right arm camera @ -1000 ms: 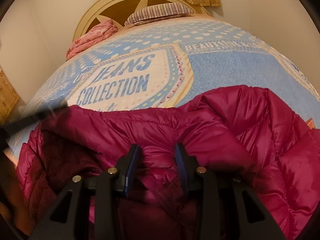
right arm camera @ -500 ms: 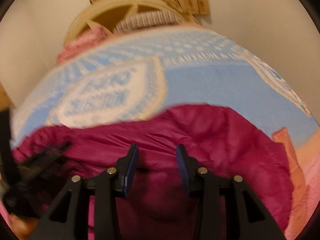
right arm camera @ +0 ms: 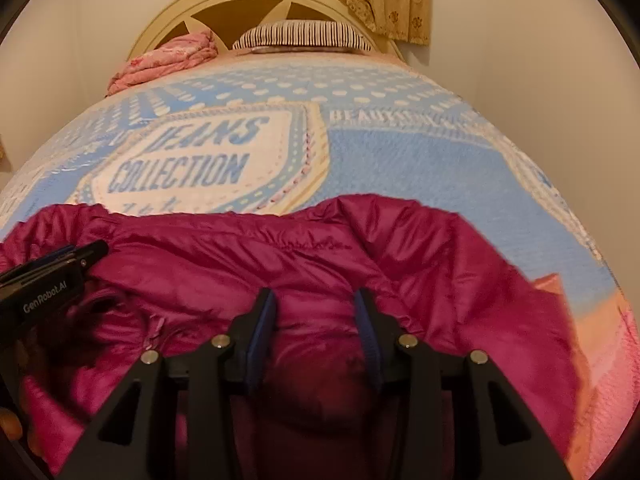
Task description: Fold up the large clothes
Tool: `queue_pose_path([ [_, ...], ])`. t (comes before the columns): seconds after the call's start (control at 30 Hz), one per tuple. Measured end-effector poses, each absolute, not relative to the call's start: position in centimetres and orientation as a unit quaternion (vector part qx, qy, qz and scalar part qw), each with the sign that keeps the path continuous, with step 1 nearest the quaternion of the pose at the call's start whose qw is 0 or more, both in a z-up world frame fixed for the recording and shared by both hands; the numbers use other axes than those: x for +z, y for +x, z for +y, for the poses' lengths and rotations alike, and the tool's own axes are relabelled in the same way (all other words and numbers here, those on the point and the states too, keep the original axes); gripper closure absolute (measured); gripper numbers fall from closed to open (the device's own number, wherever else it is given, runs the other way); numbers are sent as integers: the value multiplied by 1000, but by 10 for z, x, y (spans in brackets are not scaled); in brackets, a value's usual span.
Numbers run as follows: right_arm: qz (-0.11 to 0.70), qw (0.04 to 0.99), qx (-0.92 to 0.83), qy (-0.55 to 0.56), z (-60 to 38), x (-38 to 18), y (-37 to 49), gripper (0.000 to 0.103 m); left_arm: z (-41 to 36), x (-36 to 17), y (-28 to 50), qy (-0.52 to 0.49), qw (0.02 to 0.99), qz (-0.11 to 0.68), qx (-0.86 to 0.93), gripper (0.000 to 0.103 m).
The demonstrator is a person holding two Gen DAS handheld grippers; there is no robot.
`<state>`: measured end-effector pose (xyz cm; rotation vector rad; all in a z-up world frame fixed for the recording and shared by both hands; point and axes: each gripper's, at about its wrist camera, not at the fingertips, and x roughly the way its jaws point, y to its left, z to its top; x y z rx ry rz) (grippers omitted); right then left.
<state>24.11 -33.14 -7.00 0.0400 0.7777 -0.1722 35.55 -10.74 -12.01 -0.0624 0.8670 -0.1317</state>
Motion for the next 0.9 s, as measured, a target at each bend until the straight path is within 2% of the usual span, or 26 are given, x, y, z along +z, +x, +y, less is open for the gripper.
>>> queue_pose_path([
  [0.07,337,938,-78,31,-329,-47,211,56,-99,-104,335,-31,907,411,-82,57],
  [0.13,305,950,-59,29,-325,-19,167,39,-89,-85,307,-23,911,398,-108,56],
  [0.2,279,958,-56,18,-322,3,125,33,-71,-60,262,2,917,371,-146,52],
  [0.3,236,970,-51,10,-326,42,35,21,-44,-35,201,33,925,331,-183,25],
  [0.33,229,972,-53,9,-327,49,15,17,-29,-27,169,43,928,315,-197,21],
  [0.37,221,973,-56,9,-330,59,-16,17,-20,-24,150,50,928,307,-204,18],
  [0.6,213,971,-99,44,-359,91,-183,16,48,-34,26,64,920,329,-205,17],
  [0.73,240,966,-75,57,-363,94,-229,16,67,-58,-19,41,916,350,-192,17],
  [0.9,259,961,13,97,-362,81,-239,15,75,-86,-40,-13,899,388,-204,17],
])
